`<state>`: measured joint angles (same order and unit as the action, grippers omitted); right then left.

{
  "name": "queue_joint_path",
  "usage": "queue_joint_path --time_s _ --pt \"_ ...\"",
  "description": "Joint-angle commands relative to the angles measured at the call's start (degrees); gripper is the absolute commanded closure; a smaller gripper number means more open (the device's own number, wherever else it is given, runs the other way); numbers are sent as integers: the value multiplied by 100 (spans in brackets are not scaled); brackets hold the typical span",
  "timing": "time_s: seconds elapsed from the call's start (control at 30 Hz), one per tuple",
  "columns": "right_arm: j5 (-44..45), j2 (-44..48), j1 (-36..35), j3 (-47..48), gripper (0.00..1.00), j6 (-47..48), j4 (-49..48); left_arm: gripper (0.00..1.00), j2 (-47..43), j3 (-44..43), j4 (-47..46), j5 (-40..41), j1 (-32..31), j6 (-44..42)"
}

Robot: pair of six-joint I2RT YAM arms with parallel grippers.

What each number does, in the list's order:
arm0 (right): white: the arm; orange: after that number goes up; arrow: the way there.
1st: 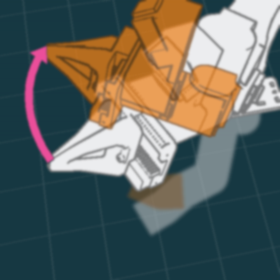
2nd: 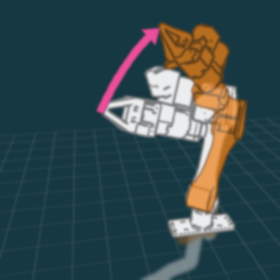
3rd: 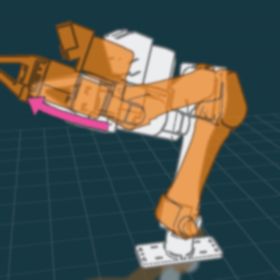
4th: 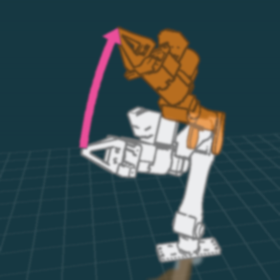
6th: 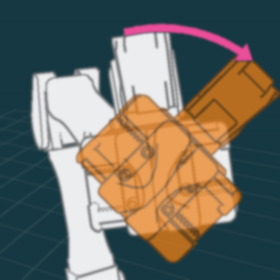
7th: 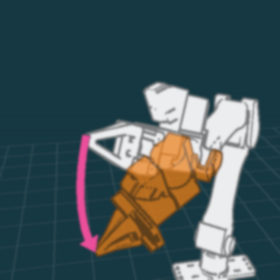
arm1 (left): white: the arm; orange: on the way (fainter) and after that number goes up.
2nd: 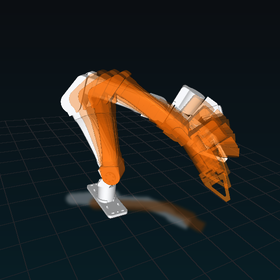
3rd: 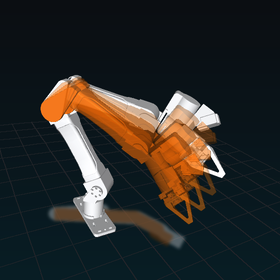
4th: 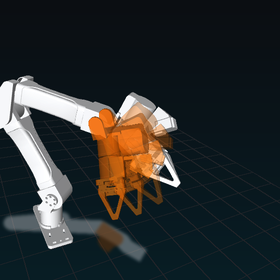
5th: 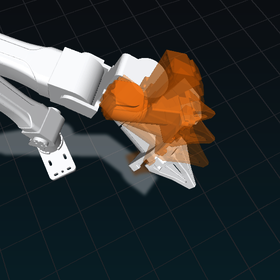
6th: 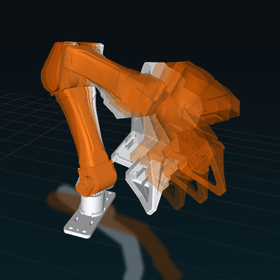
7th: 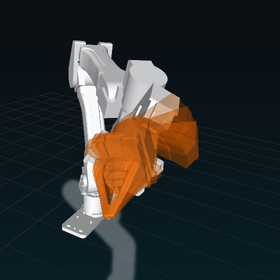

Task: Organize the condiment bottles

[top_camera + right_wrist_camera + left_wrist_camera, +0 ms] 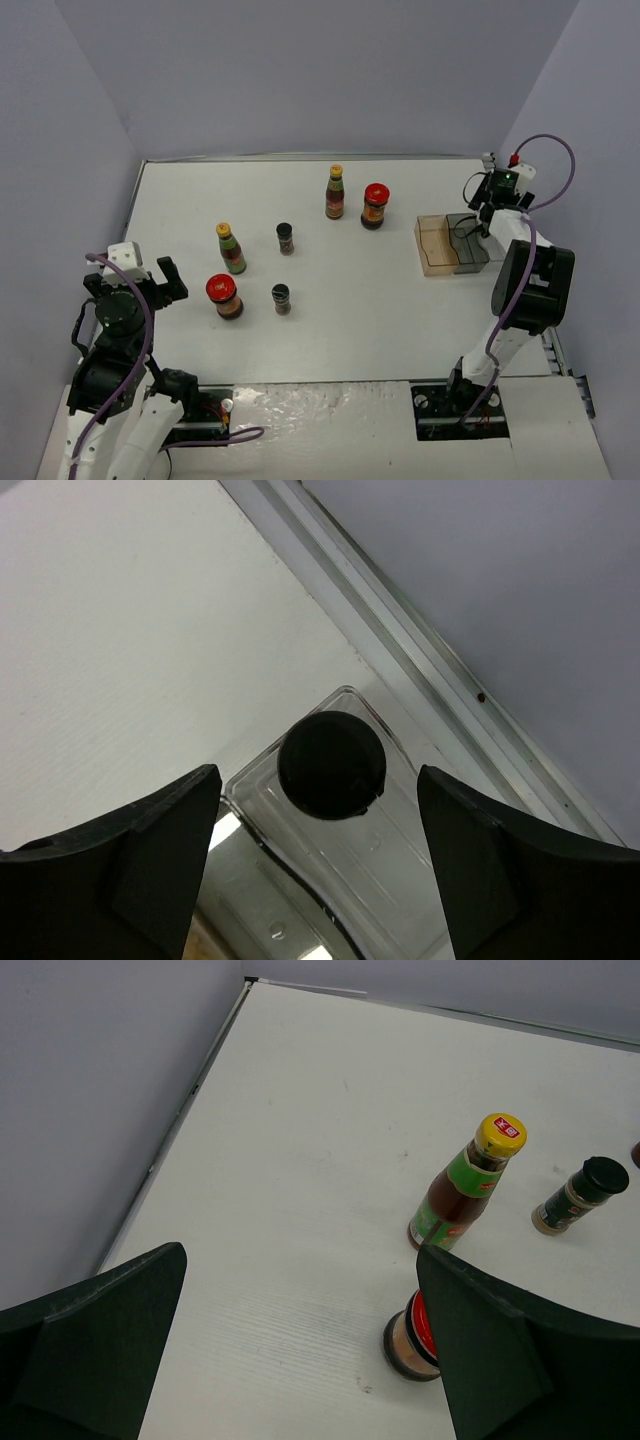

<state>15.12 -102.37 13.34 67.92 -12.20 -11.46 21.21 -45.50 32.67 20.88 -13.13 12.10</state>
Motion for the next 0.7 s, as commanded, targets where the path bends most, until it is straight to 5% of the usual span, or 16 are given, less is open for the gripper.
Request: queue_joint_path --time_s 0.0,0.23,0.33,0.67 --pt "-349 1327 -213 100 21 91 60 3 120 -143 -366 99 -32 -58" --pt "-1675 2860 -1319 -454 8 350 267 3 199 -153 -349 83 -32 -58" --pt "-2325 3230 -2409 -740 4 562 146 3 236 -152 -373 102 -24 -68" --pt "-2891 3089 -5205 -1426 0 1396 -131 3 243 -105 -410 170 -6 -129"
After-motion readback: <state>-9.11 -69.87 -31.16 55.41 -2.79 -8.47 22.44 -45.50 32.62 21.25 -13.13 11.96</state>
